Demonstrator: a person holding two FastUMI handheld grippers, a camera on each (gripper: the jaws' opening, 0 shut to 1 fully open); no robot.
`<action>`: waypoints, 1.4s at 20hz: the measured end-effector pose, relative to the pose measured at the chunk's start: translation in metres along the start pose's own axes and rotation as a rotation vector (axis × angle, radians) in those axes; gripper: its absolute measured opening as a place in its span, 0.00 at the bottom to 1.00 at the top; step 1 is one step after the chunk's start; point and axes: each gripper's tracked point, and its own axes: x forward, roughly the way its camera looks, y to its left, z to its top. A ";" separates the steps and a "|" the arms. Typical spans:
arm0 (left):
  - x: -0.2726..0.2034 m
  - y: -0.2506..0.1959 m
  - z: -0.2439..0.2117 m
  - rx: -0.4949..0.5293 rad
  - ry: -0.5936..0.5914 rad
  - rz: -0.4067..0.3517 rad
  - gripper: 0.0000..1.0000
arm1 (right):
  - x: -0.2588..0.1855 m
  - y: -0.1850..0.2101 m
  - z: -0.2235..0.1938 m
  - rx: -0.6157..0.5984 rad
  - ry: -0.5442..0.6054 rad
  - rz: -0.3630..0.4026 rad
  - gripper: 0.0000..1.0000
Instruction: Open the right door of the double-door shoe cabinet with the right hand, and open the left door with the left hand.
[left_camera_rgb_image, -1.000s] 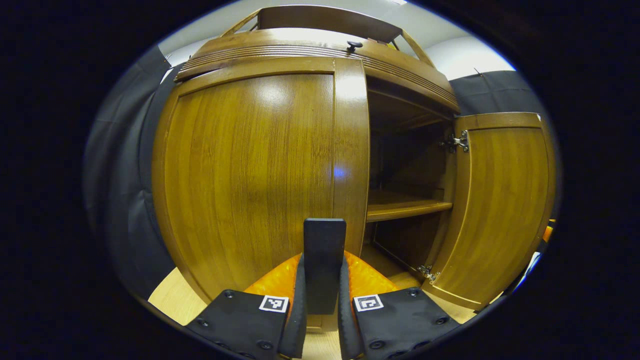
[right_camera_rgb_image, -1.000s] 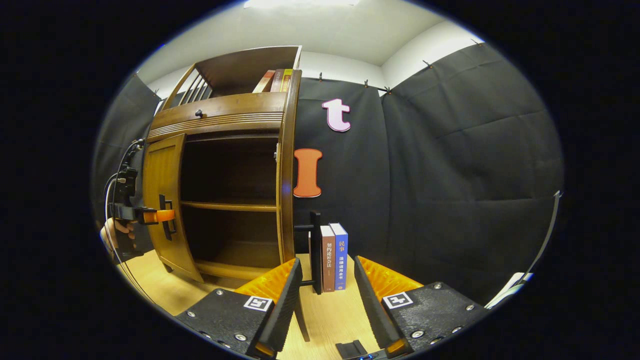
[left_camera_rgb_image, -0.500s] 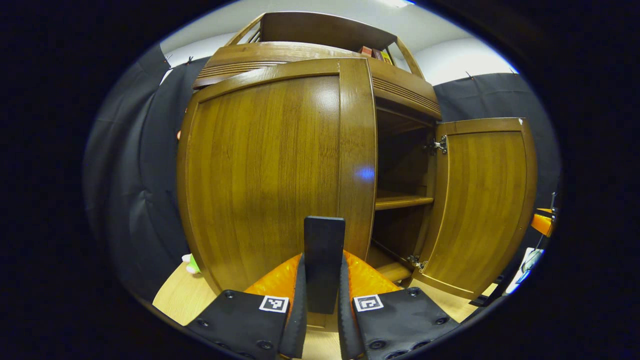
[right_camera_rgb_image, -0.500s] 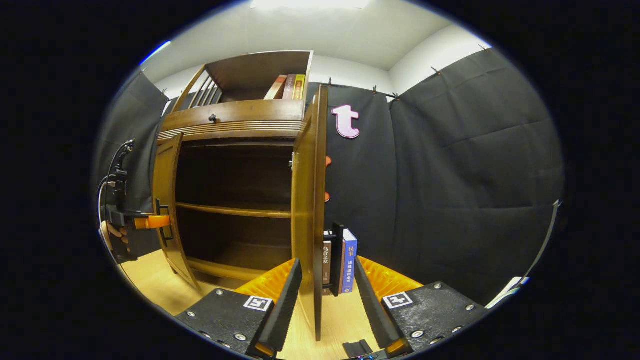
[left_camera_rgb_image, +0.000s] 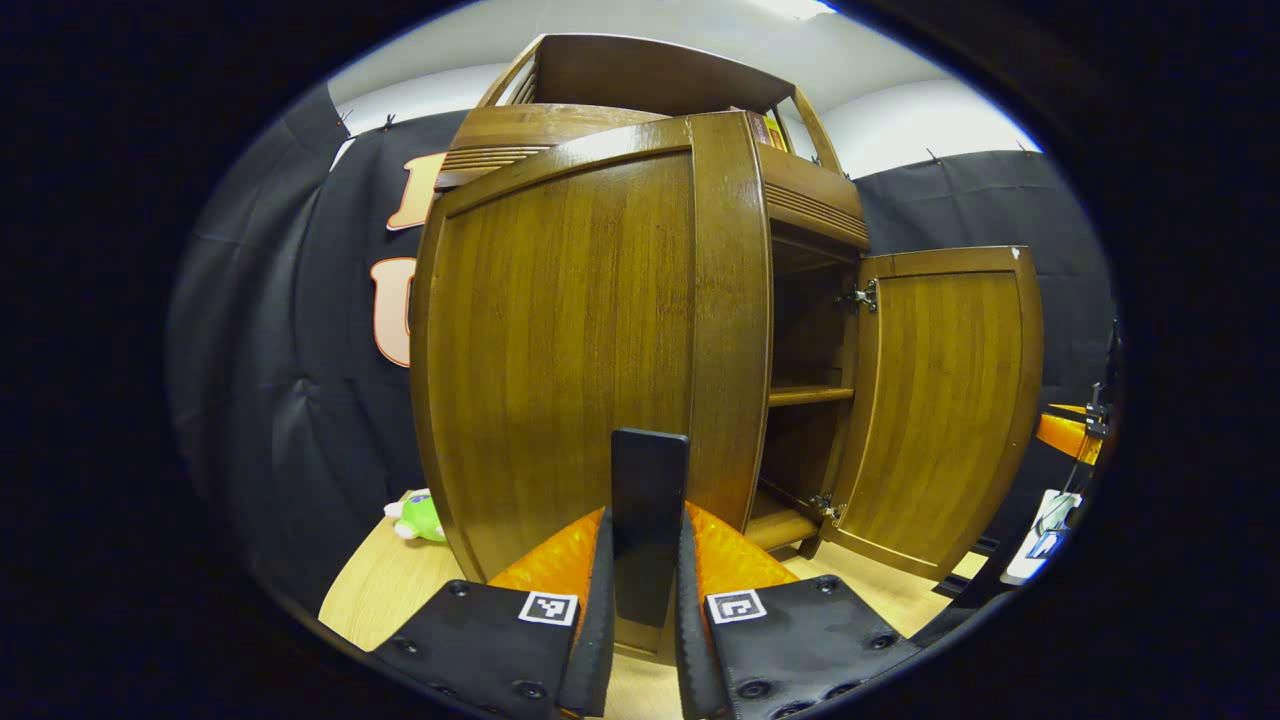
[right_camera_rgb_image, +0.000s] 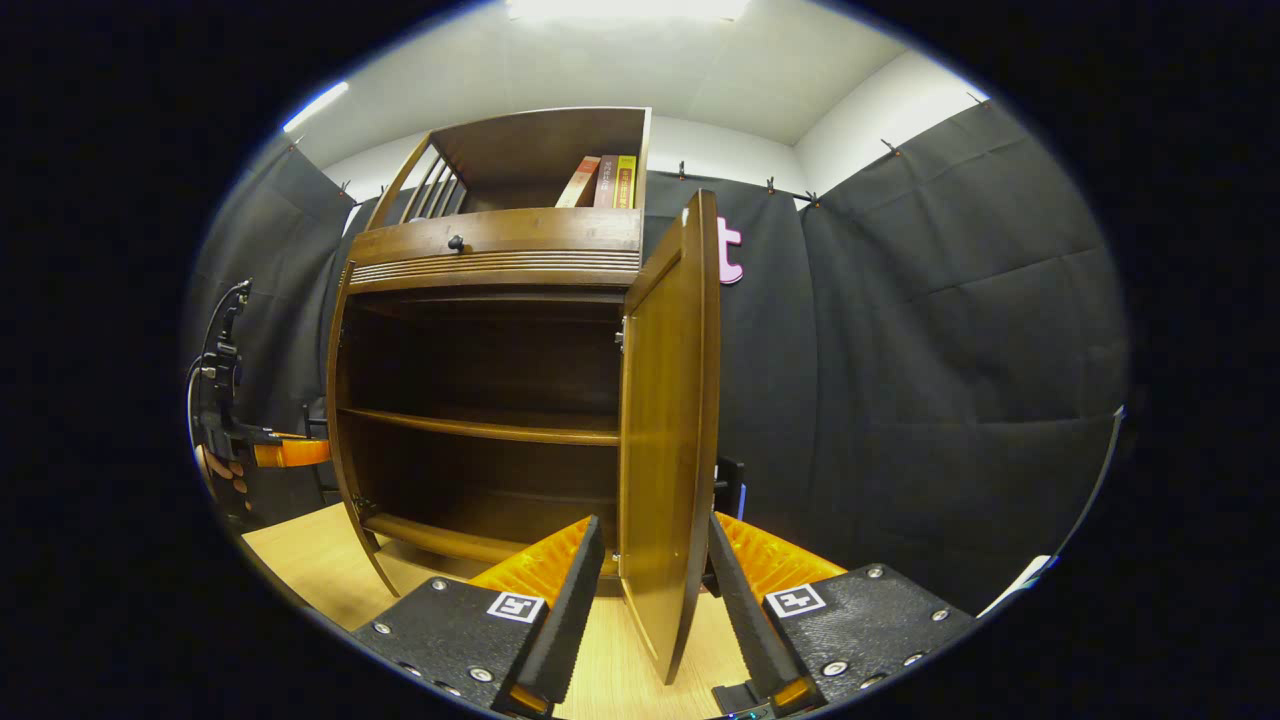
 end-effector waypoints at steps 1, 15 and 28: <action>-0.003 0.000 -0.001 0.004 0.001 0.002 0.33 | 0.000 0.004 -0.001 -0.001 0.002 0.007 0.77; -0.073 0.066 0.000 0.031 0.004 0.092 0.22 | 0.005 0.043 0.003 0.003 -0.004 0.086 0.66; -0.104 0.139 0.003 0.024 -0.001 0.183 0.15 | 0.019 0.092 0.002 0.041 0.004 0.172 0.66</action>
